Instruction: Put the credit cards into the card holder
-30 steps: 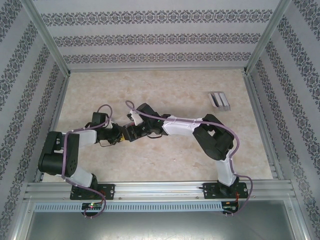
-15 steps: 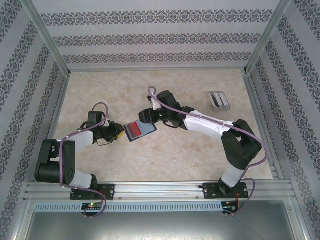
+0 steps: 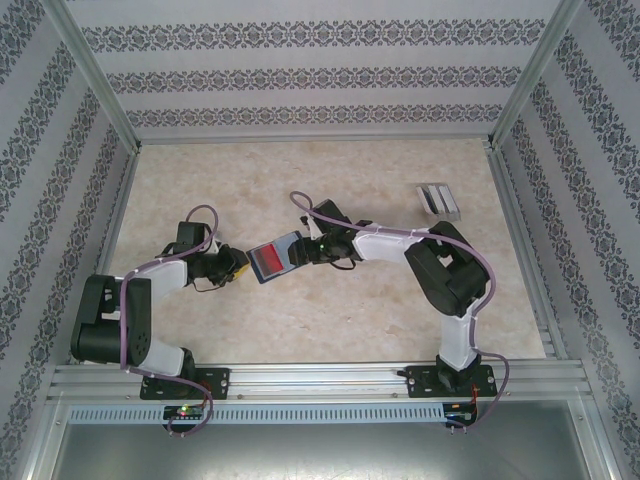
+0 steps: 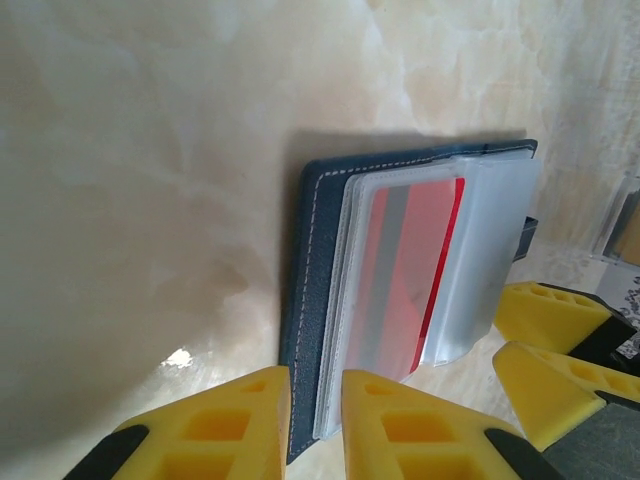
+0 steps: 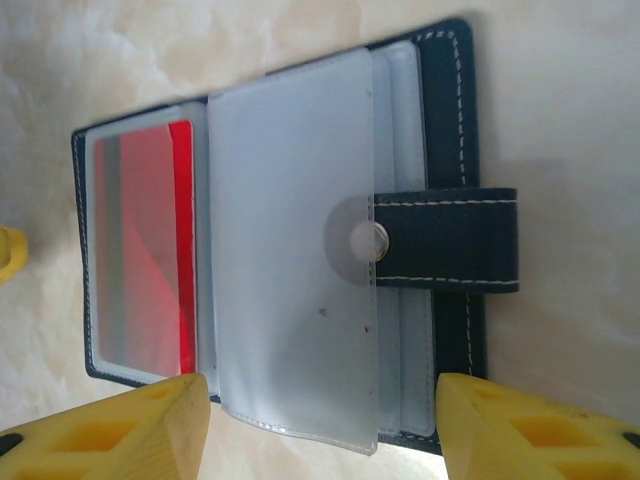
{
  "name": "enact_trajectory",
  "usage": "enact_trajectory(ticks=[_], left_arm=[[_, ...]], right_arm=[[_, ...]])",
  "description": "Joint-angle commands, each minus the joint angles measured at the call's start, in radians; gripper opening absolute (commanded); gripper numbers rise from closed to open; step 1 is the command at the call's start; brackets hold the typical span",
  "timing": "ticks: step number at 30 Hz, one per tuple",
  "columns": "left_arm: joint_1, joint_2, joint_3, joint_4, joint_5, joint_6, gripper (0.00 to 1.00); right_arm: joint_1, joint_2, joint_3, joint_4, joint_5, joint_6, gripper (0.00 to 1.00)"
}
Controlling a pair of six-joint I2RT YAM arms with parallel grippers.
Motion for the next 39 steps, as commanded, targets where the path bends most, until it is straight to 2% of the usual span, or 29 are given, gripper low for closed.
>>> enact_trajectory(ticks=[1, 15, 18, 24, 32, 37, 39], left_arm=[[0.005, 0.014, 0.025, -0.035, -0.009, 0.033, 0.22], [-0.015, 0.081, 0.035, -0.006, -0.015, 0.039, 0.18], [-0.018, 0.087, 0.040, -0.015, -0.013, 0.044, 0.18], [-0.023, 0.079, 0.043, -0.032, -0.038, 0.053, 0.17], [-0.024, 0.069, 0.033, -0.036, -0.042, 0.053, 0.17], [-0.028, 0.071, 0.031, -0.039, -0.046, 0.066, 0.17], [-0.028, 0.072, 0.037, -0.050, -0.044, 0.071, 0.17]], right_arm=[[-0.013, 0.024, 0.031, 0.028, -0.072, 0.012, 0.60], [-0.014, 0.059, 0.075, 0.025, -0.141, 0.013, 0.49], [-0.014, 0.063, 0.083, 0.004, -0.122, 0.016, 0.49], [-0.018, 0.005, 0.054, -0.065, 0.023, -0.021, 0.49], [-0.012, 0.001, 0.079, -0.072, 0.041, -0.036, 0.51], [0.011, 0.025, 0.107, -0.073, 0.043, -0.053, 0.43], [0.022, 0.033, 0.114, -0.074, 0.047, -0.047, 0.44]])
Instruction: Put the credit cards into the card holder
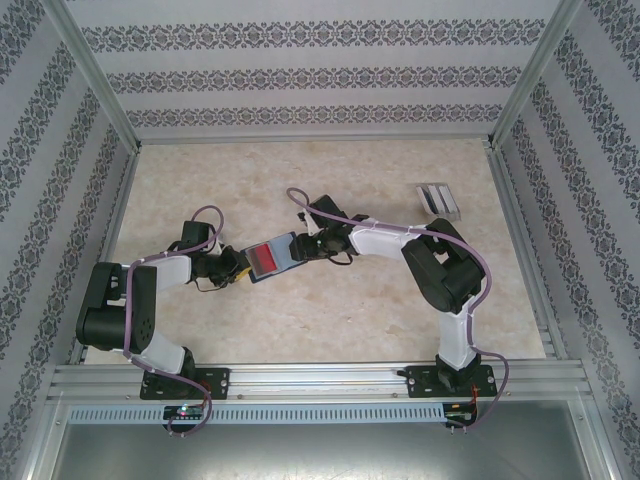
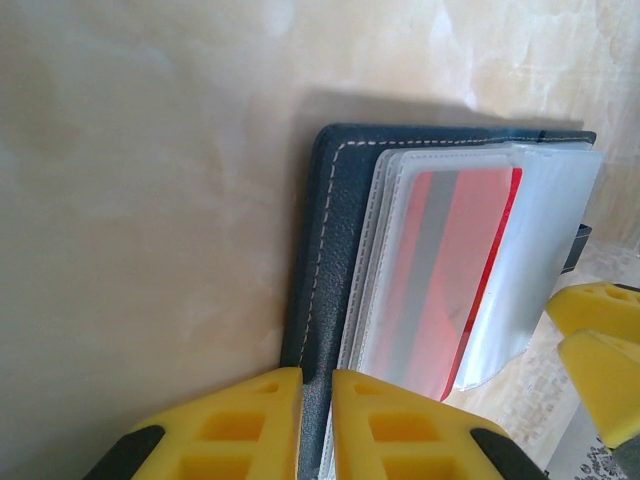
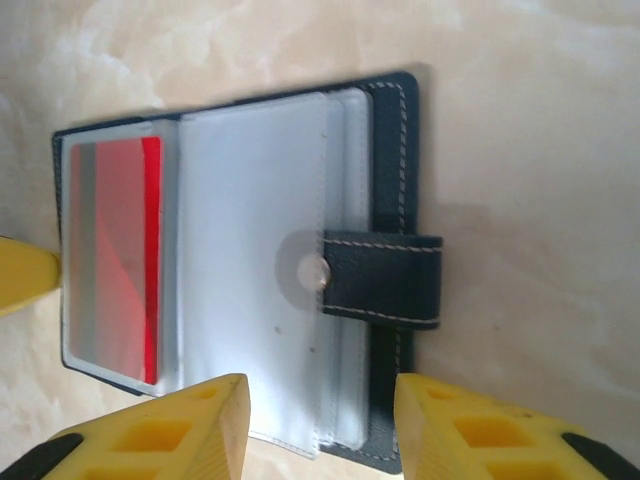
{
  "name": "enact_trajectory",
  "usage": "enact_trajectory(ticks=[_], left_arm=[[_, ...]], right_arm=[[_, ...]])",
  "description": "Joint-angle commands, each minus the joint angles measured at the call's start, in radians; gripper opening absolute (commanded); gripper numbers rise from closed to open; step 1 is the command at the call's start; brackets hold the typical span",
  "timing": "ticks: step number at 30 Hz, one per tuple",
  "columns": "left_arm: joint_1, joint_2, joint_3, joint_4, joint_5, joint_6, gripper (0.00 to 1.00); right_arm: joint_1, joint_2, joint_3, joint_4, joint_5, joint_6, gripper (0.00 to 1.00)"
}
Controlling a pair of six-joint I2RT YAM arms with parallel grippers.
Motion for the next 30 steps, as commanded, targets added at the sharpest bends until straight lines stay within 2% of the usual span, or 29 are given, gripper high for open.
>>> enact_trajectory(ticks=[1, 7, 10, 17, 21, 30], left_arm=[[-0.012, -0.007, 0.015, -0.046, -0.022, 0.035, 0.17], [-0.012, -0.004, 0.022, -0.055, -0.020, 0.042, 0.17], [-0.011, -0.004, 0.013, -0.041, -0.022, 0.038, 0.18], [-0.014, -0.006, 0.008, -0.037, -0.021, 0.035, 0.17], [-0.014, -0.011, 0.006, -0.042, -0.021, 0.034, 0.17], [-0.013, -0.021, -0.010, -0.012, -0.027, 0.018, 0.18]], right_arm=[[0.023, 0.007, 0.038, -0.009, 0.021, -0.015, 0.44], [0.032, 0.041, 0.061, -0.013, 0.022, -0.004, 0.43], [0.050, 0.041, 0.069, -0.035, 0.075, -0.028, 0.48], [0.055, 0.054, 0.065, -0.020, 0.043, -0.010, 0.50], [0.054, 0.054, 0.060, 0.011, -0.015, 0.010, 0.47], [0.058, 0.058, 0.079, 0.014, -0.041, 0.007, 0.38]])
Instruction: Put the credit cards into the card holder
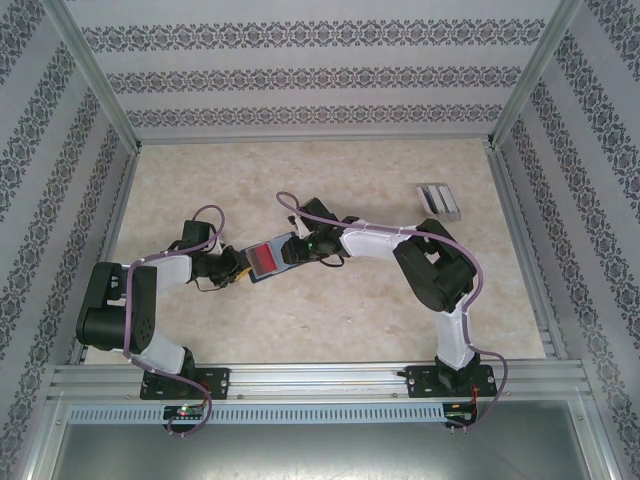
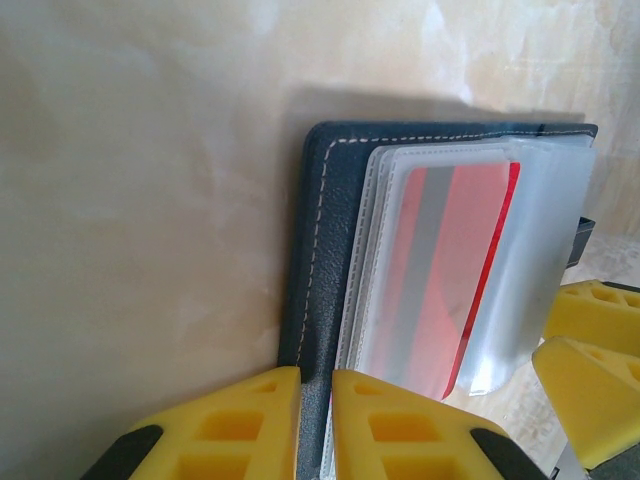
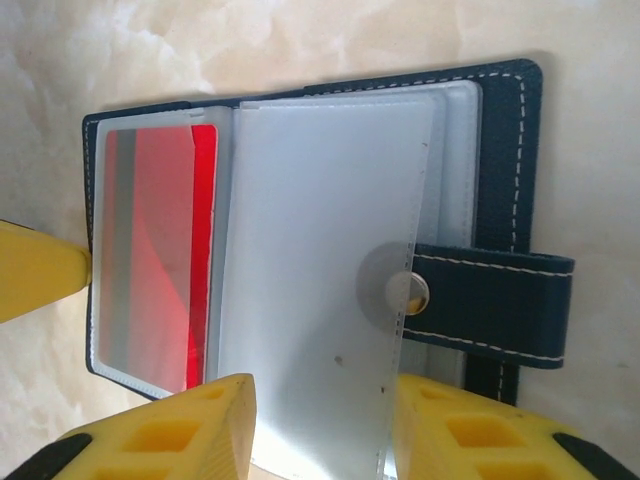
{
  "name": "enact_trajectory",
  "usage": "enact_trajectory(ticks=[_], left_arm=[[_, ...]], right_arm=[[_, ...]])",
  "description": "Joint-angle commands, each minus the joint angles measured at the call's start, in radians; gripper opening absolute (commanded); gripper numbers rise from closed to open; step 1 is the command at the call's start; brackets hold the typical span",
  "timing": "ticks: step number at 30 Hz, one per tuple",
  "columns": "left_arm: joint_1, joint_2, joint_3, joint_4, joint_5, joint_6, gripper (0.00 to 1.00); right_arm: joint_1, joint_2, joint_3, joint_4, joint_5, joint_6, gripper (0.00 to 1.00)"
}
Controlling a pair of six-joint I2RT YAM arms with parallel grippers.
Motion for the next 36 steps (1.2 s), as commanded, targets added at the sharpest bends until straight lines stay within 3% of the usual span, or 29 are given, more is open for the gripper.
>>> enact_trajectory(ticks=[1, 5, 10, 15, 21, 26, 36], left_arm=[[-0.008, -0.023, -0.013, -0.005, -0.024, -0.002, 0.18], [-0.005, -0.053, 0.018, -0.069, -0.047, 0.006, 0.20], [0.017, -0.176, 0.050, -0.176, -0.168, -0.014, 0.37], [0.040, -0.272, 0.063, -0.201, -0.235, -0.037, 0.41], [0.059, -0.278, 0.078, -0.202, -0.225, -0.034, 0.41], [0.068, -0.273, 0.089, -0.219, -0.198, -0.021, 0.42], [0.058, -0.158, 0.113, -0.197, -0.054, 0.076, 0.40]], right_arm=[[0.016, 0.016, 0.036, 0.022, -0.042, 0.003, 0.38], [0.018, 0.006, 0.029, 0.067, -0.101, 0.023, 0.38], [0.030, 0.018, 0.023, 0.132, -0.171, 0.017, 0.42], [0.065, 0.054, 0.052, 0.165, -0.210, 0.013, 0.43], [0.093, 0.080, 0.079, 0.172, -0.219, 0.016, 0.45], [0.101, 0.114, 0.067, 0.273, -0.361, 0.060, 0.46], [-0.014, -0.127, -0.051, 0.165, -0.182, -0.074, 0.48]])
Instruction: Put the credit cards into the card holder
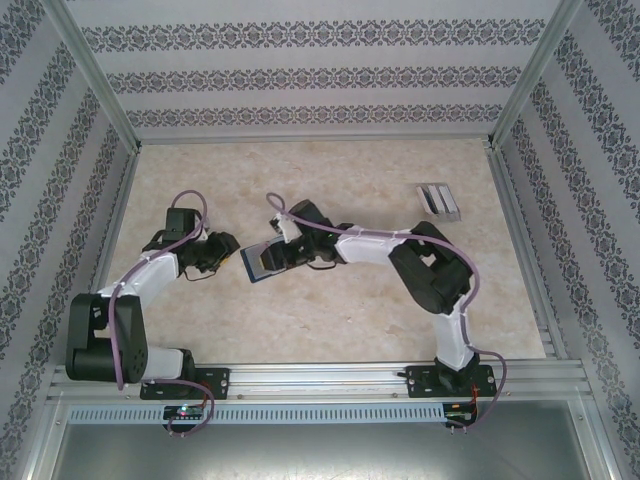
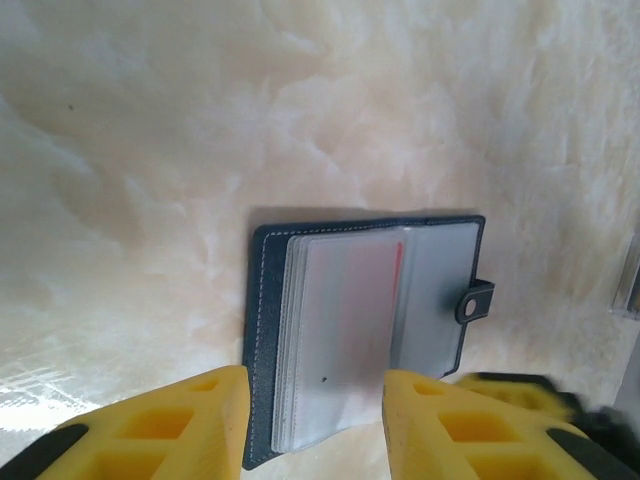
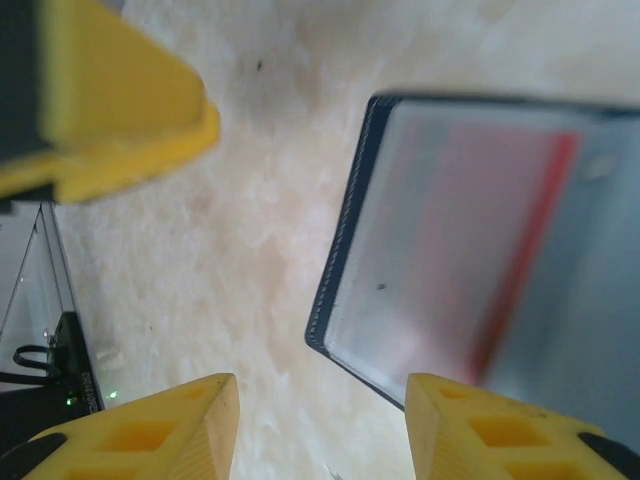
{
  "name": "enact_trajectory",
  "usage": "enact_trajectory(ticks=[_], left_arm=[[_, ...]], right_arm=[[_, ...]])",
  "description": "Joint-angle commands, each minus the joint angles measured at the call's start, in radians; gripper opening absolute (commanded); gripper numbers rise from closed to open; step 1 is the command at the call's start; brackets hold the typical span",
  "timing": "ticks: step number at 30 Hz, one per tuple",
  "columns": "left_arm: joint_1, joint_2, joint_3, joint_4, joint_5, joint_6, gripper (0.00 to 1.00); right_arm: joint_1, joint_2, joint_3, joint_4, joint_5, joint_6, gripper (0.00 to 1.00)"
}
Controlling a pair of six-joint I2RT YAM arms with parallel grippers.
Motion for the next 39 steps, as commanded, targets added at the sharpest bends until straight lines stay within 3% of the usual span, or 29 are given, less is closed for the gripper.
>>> enact_trajectory(ticks=[1, 9, 14, 19, 24, 27, 35, 39], left_arm=[[-0.008, 0.024, 0.022, -0.010, 0.048, 0.063, 0.41], [-0.079, 0.157, 0.120, -0.077, -0.026, 0.160, 0.39], [-0.131, 0.254, 0.205, -0.148, -0.177, 0.184, 0.38], [-0.197, 0.359, 0.275, -0.183, -0.256, 0.205, 0.38], [-0.280, 0.435, 0.333, -0.167, -0.242, 0.265, 0.37], [-0.321, 0.466, 0.378, -0.179, -0.232, 0.322, 0.37], [-0.398, 0.501, 0.406, -0.088, -0.107, 0.386, 0.34], [-0.454, 0.474, 0.369, -0.016, -0.052, 0.386, 0.32]], right_arm=[[-0.055, -0.136, -0.029, -0.060, 0.114, -0.081, 0.49], [-0.238, -0.377, -0.128, -0.266, 0.529, -0.162, 0.58], [-0.399, -0.463, -0.119, -0.373, 0.601, -0.242, 0.64], [-0.569, -0.490, -0.076, -0.509, 0.750, -0.278, 0.68], [-0.724, -0.389, -0.003, -0.594, 0.685, -0.297, 0.71], [-0.776, -0.313, 0.054, -0.656, 0.717, -0.321, 0.69], [-0.814, -0.169, 0.192, -0.704, 0.703, -0.442, 0.61], [-0.814, -0.128, 0.233, -0.708, 0.678, -0.483, 0.63]])
